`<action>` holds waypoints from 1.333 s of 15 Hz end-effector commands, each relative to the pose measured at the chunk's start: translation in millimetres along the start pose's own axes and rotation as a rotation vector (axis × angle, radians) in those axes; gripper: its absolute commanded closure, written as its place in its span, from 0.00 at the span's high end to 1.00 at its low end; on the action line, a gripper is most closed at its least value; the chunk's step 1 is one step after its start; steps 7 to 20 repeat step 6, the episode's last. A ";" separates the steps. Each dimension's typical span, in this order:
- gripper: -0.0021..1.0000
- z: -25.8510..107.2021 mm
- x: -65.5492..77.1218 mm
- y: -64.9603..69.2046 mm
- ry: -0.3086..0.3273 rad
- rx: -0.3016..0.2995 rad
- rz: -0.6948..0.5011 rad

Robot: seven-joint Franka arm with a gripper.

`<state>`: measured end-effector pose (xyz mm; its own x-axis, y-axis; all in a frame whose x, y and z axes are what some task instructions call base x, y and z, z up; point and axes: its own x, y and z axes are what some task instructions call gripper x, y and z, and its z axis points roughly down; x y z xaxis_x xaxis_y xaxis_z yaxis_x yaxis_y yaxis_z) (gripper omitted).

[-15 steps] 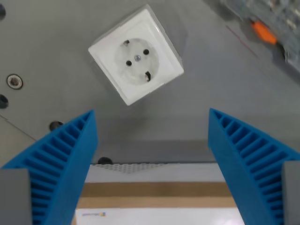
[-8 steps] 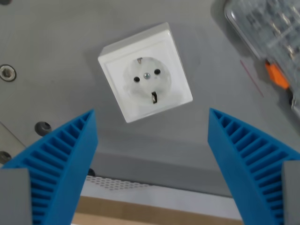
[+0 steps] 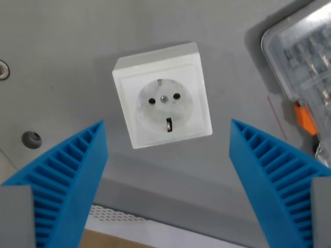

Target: Move above the white socket

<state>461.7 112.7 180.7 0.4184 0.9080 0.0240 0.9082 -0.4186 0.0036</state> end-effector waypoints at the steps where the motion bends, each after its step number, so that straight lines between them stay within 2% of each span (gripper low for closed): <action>1: 1.00 4.8 4.5 0.9 0.059 -0.018 -0.153; 20: 1.00 7.9 6.9 2.8 0.054 -0.010 -0.121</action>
